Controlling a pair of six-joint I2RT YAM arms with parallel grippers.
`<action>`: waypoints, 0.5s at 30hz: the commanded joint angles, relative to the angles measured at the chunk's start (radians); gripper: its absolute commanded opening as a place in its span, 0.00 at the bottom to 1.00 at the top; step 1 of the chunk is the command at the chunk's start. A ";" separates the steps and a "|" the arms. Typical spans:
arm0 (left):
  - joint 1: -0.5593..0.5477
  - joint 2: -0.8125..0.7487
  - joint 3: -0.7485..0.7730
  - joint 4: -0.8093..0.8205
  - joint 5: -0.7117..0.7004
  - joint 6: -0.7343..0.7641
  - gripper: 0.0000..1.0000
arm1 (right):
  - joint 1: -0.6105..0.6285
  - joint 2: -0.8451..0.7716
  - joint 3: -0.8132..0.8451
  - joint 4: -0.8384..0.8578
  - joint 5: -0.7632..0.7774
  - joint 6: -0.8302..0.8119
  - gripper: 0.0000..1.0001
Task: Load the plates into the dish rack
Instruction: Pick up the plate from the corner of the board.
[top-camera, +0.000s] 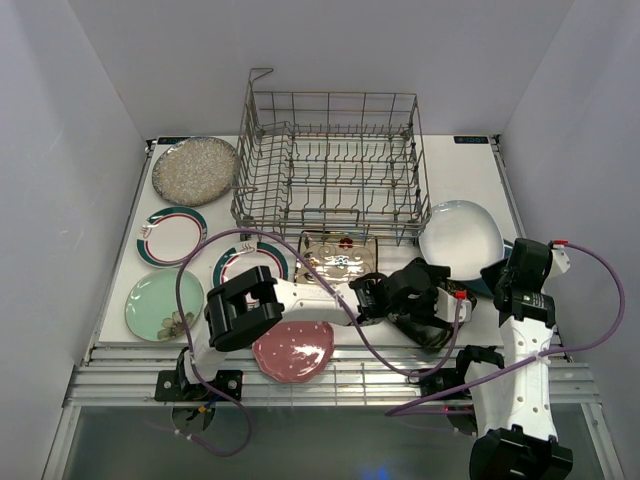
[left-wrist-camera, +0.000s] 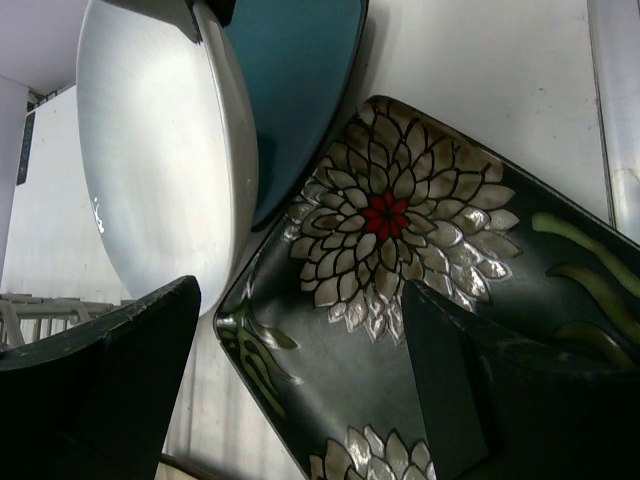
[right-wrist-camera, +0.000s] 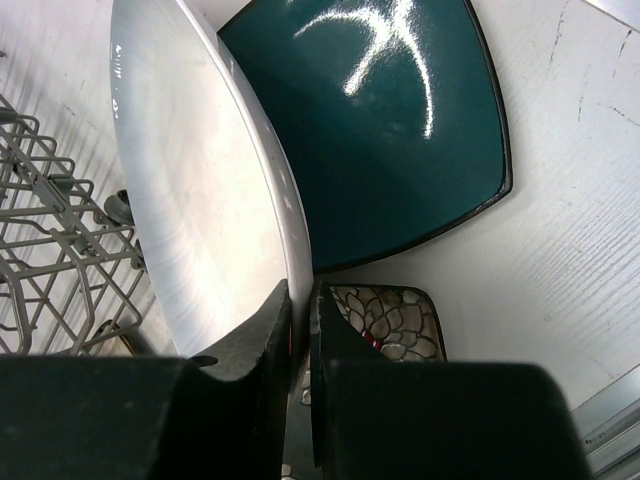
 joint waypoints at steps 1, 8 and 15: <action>-0.006 0.008 0.076 0.022 0.018 0.009 0.91 | 0.005 -0.050 0.089 0.179 -0.095 0.041 0.08; -0.004 0.086 0.135 0.036 -0.008 0.049 0.90 | 0.007 -0.059 0.089 0.174 -0.104 0.024 0.08; 0.005 0.120 0.165 0.105 -0.042 0.084 0.86 | 0.005 -0.066 0.075 0.177 -0.115 0.013 0.08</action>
